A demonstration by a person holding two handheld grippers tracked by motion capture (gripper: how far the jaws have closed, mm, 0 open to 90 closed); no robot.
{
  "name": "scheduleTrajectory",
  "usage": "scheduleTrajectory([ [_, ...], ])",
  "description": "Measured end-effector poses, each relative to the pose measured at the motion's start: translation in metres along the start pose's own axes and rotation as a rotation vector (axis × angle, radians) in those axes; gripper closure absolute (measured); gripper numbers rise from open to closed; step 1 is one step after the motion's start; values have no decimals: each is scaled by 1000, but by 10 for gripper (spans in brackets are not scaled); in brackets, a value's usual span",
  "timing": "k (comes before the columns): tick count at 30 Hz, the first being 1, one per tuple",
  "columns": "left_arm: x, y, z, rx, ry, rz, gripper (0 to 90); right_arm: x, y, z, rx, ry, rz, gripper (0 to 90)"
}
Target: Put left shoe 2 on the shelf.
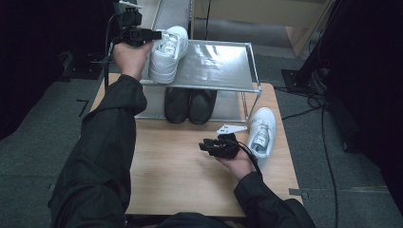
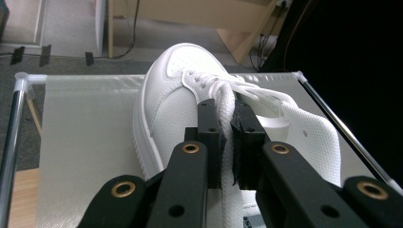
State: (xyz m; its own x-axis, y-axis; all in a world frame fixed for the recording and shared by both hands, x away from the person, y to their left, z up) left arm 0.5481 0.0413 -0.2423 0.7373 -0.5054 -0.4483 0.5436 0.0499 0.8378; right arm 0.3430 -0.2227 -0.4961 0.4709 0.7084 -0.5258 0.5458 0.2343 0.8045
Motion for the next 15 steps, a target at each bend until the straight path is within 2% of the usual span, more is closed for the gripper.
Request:
scheduleTrajectory([
  [4,11,0,4,-10,24,33,854,-3,-2,0,5,-7,7,664],
  [7,18,-2,7,-36,29,47,854,-4,-3,-1,-6,-16,6,662],
  [15,34,-16,7,-41,36,15,852,-6,-5,-2,-14,-16,15,656],
])
Point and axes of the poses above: each handheld gripper's, and its own axes: x roughly forward along the jaws, y roughly out of its top, z roughly to its right, the point moved 3 cm from there along x, roughly forward along the jaws, and after that the axes turned 3 degrees about z, right-handed, at the moved point
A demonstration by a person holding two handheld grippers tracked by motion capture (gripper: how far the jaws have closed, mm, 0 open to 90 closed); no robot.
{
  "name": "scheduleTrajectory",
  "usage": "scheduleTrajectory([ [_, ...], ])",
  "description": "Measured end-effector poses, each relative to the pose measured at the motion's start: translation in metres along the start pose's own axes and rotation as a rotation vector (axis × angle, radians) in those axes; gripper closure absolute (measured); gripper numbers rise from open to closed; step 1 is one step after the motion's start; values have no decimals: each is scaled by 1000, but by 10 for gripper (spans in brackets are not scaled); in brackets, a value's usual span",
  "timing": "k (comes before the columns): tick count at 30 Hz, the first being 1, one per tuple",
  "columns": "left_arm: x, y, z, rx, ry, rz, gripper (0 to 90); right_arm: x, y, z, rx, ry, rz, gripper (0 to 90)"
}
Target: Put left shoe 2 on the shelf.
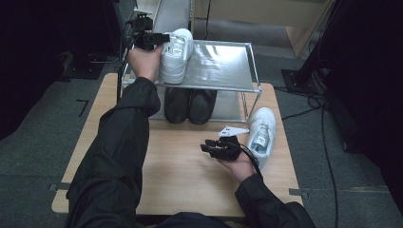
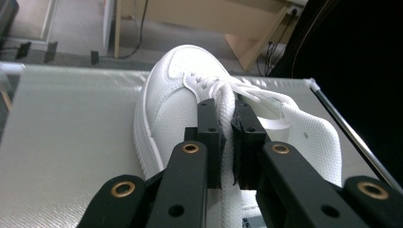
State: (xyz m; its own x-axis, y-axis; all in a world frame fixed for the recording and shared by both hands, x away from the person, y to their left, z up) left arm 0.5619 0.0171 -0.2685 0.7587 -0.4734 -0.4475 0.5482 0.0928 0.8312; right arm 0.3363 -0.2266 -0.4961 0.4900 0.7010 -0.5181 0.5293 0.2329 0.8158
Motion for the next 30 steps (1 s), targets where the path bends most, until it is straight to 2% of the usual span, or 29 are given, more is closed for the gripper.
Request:
scheduleTrajectory([
  [5,2,-5,-5,-15,-10,-3,848,0,0,0,1,-1,-1,653],
  [9,2,-7,-7,2,-12,-14,839,2,-1,-1,-6,0,-6,651],
  [20,1,-7,-8,13,-16,-30,797,3,0,-1,-13,0,-3,647],
  [26,-3,-4,-8,15,-39,-30,723,2,0,0,-14,-3,-3,640],
  [29,-9,-1,-10,-2,-72,-43,662,1,1,0,-7,-9,-5,627],
  [30,-13,0,-11,5,-64,-28,644,0,1,0,-6,-10,-7,625],
])
Point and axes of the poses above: each handheld gripper's, and its own axes: x roughly forward along the jaws, y roughly out of its top, z roughly to its right, the point moved 3 cm from there along x, roughly forward along the jaws, and after that the axes turned 3 degrees about z, right-handed, at the moved point
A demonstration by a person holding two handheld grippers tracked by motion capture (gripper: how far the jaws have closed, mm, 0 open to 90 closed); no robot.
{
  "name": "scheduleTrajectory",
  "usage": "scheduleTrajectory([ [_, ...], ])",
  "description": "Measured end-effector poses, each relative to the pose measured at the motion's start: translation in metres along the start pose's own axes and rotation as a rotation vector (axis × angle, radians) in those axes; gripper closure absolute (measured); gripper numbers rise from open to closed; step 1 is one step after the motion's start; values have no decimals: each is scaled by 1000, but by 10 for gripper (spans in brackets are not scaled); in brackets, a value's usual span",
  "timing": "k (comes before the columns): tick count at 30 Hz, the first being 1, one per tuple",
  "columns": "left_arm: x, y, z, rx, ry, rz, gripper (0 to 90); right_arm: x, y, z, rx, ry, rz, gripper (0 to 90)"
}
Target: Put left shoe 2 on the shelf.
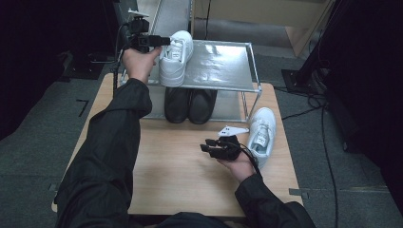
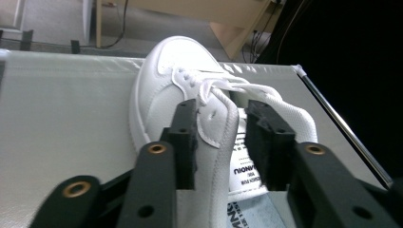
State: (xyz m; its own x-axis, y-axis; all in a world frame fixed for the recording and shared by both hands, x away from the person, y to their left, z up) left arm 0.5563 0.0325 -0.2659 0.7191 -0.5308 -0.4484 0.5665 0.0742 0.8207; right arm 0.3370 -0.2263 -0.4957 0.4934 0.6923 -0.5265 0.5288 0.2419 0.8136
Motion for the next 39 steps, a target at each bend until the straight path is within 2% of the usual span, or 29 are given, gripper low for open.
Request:
scheduleTrajectory([
  [2,-8,2,-2,7,-7,14,630,-2,1,0,-6,-9,0,620],
  [3,-11,3,-3,3,-17,8,615,-3,1,0,-4,-11,-1,618],
  [7,-23,3,-9,26,-9,-8,599,-7,3,0,5,-21,5,593],
  [9,-27,3,-11,37,-13,-19,595,-11,3,-1,-10,-34,6,581],
  [11,-33,1,-11,47,-38,-23,588,-17,4,-1,-16,-49,10,568],
  [13,-37,-1,-11,63,-40,-33,579,-23,6,-1,-12,-55,21,553],
  [15,-41,-4,-11,67,-66,-45,561,-30,9,0,-16,-77,34,534],
  [18,-48,-7,-6,131,-64,-71,539,-42,13,1,-32,-107,49,503],
  [22,-55,-9,0,159,-81,-78,520,-55,16,7,-27,-143,65,477],
  [25,-58,-10,4,157,-101,-85,512,-67,17,14,-16,-172,83,453],
  [28,-61,-13,6,138,-128,-65,511,-75,16,21,-7,-196,83,435],
  [34,-69,-25,5,141,-132,-61,502,-87,17,33,4,-221,101,373],
  [39,-78,-40,-3,145,-125,-65,494,-89,19,41,11,-223,107,354],
])
Point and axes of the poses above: each handheld gripper's, and its own axes: x roughly forward along the jaws, y roughly out of its top, z roughly to its right, the point moved 3 cm from there along x, roughly forward along the jaws, and after that the axes turned 3 degrees about z, right-handed, at the moved point
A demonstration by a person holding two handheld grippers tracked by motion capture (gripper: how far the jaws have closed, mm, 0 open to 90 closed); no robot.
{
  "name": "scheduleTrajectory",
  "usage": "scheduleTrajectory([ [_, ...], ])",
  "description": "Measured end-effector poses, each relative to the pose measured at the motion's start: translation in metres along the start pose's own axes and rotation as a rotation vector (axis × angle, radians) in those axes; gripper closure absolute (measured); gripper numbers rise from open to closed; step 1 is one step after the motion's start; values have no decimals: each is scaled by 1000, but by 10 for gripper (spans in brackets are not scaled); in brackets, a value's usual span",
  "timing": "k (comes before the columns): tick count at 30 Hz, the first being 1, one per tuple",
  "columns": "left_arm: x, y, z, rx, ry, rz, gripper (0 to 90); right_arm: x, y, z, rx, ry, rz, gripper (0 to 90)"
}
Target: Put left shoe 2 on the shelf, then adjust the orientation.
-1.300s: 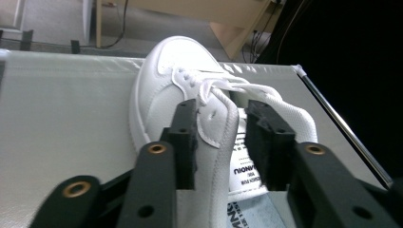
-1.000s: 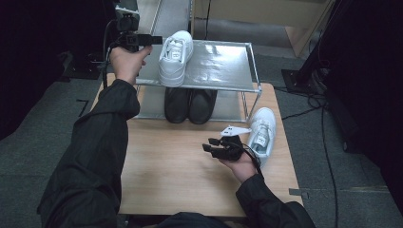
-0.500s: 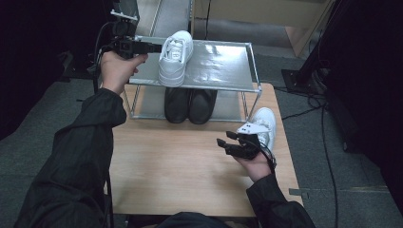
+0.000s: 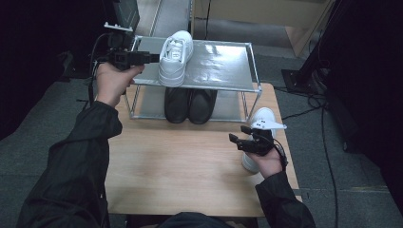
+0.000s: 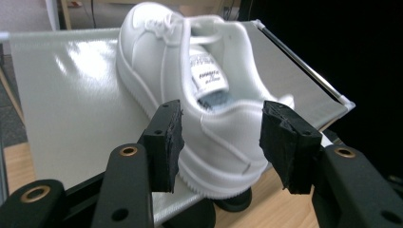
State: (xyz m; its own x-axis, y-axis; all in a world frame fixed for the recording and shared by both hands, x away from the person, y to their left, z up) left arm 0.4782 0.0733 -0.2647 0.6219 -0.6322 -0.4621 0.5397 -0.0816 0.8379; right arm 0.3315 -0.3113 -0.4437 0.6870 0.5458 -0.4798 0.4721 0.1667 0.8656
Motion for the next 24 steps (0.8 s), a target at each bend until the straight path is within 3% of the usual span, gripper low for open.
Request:
scheduleTrajectory([
  [4,-9,-13,-5,-8,-6,8,482,1,2,4,2,0,3,336],
  [13,-26,-49,-14,18,7,10,469,0,2,7,9,-4,6,336],
  [19,-30,-70,-22,44,28,3,463,-4,3,9,16,-8,16,341],
  [24,-28,-88,-23,44,7,-2,461,-7,2,12,24,-18,16,342],
])
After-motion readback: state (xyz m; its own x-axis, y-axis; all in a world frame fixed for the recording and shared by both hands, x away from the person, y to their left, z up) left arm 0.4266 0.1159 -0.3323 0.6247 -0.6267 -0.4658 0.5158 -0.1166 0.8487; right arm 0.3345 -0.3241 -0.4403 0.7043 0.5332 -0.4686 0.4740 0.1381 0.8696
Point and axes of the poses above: each handheld gripper's, and its own axes: x roughly forward along the jaws, y roughly out of its top, z roughly to its right, the point moved 3 cm from there along x, roughly forward along the jaws, and after that the axes turned 3 degrees about z, right-handed, at the moved point
